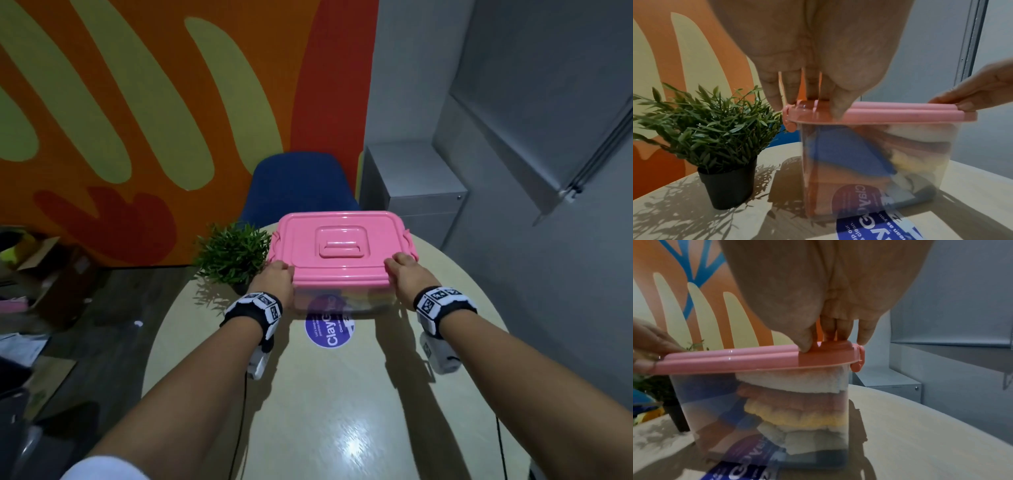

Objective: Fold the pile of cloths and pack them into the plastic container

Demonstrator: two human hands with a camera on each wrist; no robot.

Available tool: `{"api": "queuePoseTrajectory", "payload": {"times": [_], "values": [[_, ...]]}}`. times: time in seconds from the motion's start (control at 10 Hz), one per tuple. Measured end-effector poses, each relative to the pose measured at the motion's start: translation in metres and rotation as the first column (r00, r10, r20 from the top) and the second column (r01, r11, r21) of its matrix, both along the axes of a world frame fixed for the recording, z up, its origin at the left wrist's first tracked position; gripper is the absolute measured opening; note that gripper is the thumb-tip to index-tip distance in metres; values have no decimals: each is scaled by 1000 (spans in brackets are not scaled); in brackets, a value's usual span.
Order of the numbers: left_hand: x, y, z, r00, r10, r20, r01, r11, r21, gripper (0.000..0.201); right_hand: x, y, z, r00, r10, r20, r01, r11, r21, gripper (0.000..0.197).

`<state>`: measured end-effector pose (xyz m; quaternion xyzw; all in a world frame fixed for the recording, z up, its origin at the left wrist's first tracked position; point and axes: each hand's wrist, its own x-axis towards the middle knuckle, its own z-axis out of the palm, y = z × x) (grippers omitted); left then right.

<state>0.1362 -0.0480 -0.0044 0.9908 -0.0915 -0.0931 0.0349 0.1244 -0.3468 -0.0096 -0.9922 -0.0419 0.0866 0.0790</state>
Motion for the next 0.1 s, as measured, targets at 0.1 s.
{"api": "queuePoseTrajectory", "payload": {"times": [0.1], "values": [[-17, -1, -5, 1000, 22, -1, -22, 1000, -21, 72, -10, -3, -3, 995, 5, 102, -14, 996, 88, 50]]}}
